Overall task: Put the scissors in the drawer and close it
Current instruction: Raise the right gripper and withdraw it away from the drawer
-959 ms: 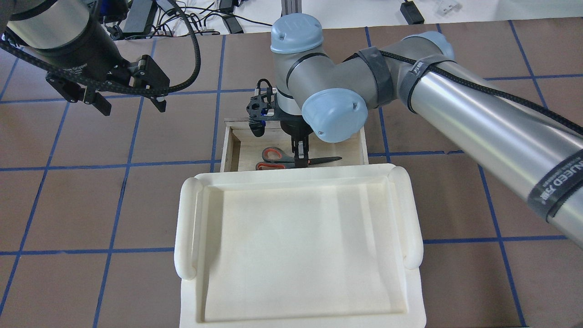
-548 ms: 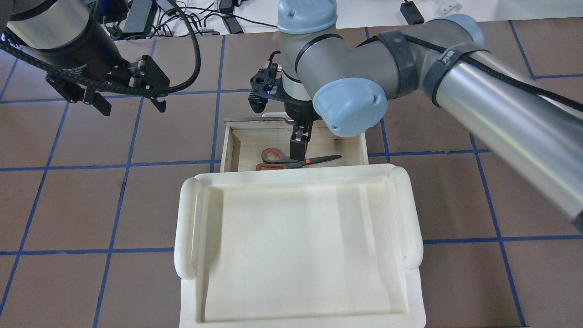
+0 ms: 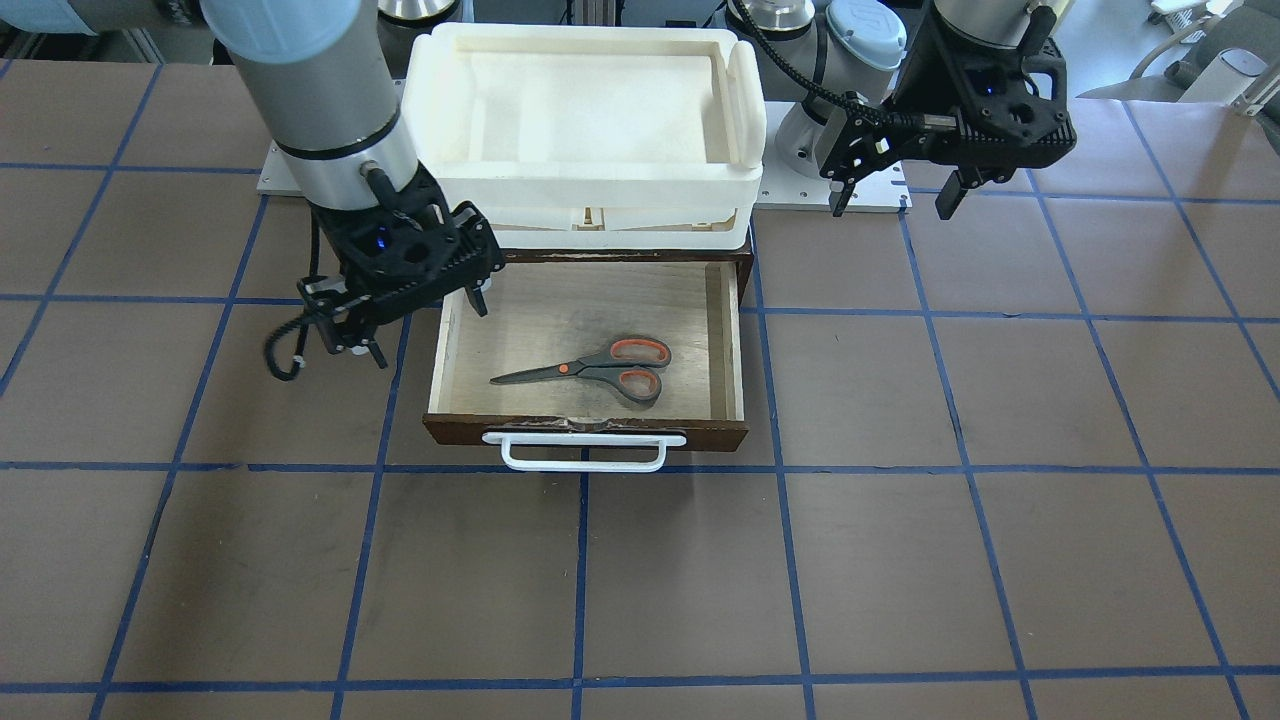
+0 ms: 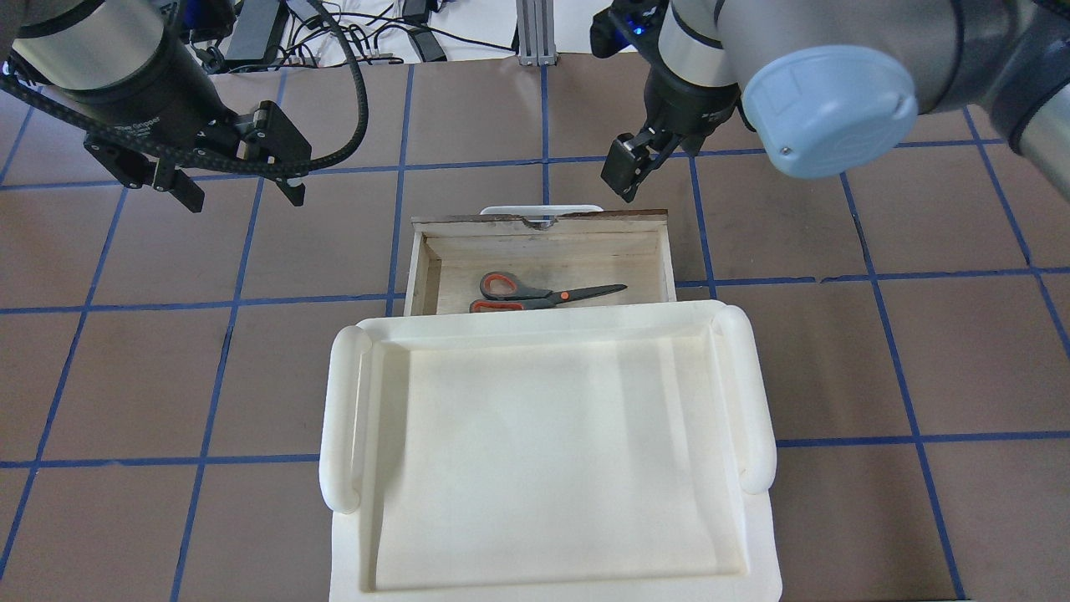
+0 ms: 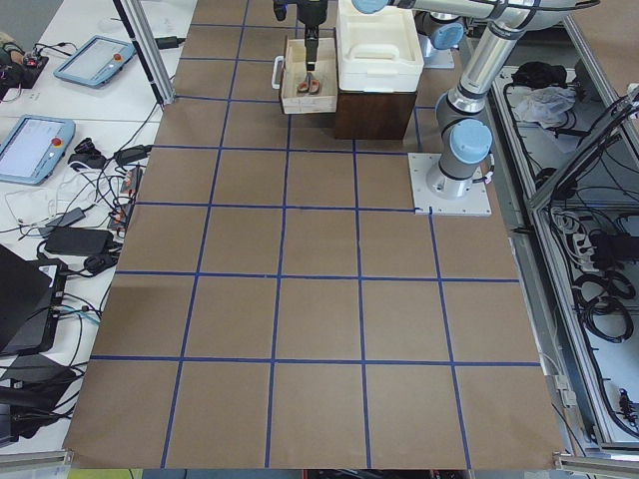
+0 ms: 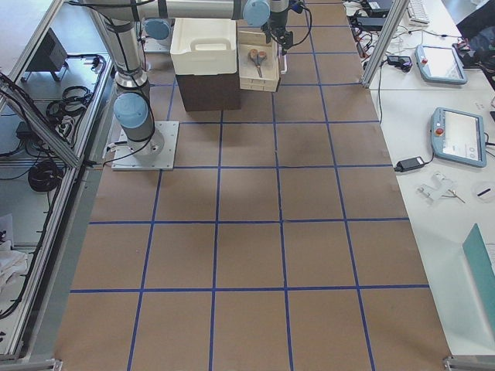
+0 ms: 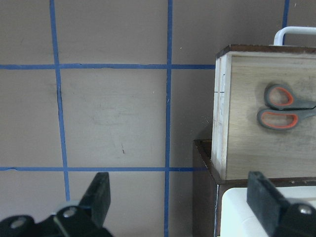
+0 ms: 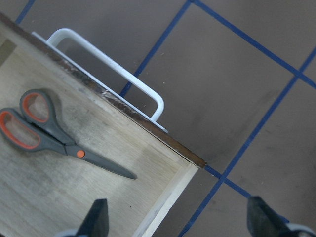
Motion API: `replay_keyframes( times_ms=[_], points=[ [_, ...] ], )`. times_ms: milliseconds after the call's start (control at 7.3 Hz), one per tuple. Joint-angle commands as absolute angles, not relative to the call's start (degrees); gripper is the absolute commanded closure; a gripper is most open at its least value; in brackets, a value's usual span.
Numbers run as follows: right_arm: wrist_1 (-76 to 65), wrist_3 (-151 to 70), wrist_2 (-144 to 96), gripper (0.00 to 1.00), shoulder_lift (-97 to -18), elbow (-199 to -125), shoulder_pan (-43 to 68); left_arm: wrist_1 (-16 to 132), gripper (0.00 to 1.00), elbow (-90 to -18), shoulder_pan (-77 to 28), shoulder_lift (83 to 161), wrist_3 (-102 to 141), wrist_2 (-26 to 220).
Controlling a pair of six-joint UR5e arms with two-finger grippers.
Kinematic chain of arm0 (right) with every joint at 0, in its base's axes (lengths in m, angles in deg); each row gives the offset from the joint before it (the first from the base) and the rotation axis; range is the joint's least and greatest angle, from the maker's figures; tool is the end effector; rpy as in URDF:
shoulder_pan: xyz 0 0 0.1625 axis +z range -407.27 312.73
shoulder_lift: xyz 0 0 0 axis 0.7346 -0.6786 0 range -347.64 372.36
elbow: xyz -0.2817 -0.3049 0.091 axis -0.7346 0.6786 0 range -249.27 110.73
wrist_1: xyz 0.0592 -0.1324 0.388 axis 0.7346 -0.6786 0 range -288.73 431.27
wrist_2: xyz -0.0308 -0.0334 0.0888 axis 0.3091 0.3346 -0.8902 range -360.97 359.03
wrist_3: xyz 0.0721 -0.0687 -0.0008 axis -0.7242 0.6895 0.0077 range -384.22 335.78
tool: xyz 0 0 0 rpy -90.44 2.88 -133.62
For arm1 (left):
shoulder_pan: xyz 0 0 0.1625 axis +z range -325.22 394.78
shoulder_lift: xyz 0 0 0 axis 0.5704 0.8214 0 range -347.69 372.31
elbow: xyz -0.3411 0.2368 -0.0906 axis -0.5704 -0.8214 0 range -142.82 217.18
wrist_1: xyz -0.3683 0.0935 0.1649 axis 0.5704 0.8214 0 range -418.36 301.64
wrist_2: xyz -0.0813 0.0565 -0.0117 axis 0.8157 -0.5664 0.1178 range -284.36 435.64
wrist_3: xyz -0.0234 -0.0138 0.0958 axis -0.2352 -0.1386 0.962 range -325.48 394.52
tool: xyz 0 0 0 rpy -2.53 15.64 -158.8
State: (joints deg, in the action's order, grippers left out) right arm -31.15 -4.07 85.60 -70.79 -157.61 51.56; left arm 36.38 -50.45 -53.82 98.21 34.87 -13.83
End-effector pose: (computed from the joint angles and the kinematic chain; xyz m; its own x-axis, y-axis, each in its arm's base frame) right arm 0.2224 -0.5248 0.4629 -0.8725 -0.4884 -0.0123 -0.4823 0.8650 -0.1386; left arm -0.1228 -0.4651 0.5341 -0.9998 -0.0182 0.0090 -0.0185 0.9994 -0.0302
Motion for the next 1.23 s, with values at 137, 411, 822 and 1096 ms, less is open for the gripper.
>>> replay_keyframes(
  times_ms=[137, 411, 822, 1096],
  points=[
    [-25.53, -22.7, 86.3, 0.0, -76.39, -157.77, 48.98, 36.38, 0.0, -50.45, -53.82, 98.18, 34.88, -13.83],
    [-22.01, -22.99, 85.52, 0.0, -79.39, -158.03, 45.3, 36.38, 0.0, -50.71, -53.82, 98.18, 34.88, -13.92],
    [-28.66, -25.27, 86.12, 0.0, -79.74, -157.86, 41.85, 36.38, 0.0, -50.8, -53.82, 98.09, 34.88, -13.92],
    [-24.37, -24.57, 86.74, 0.0, -81.58, -157.86, 41.68, 36.38, 0.0, -50.8, -53.82, 98.09, 34.88, -13.92]
  ],
)
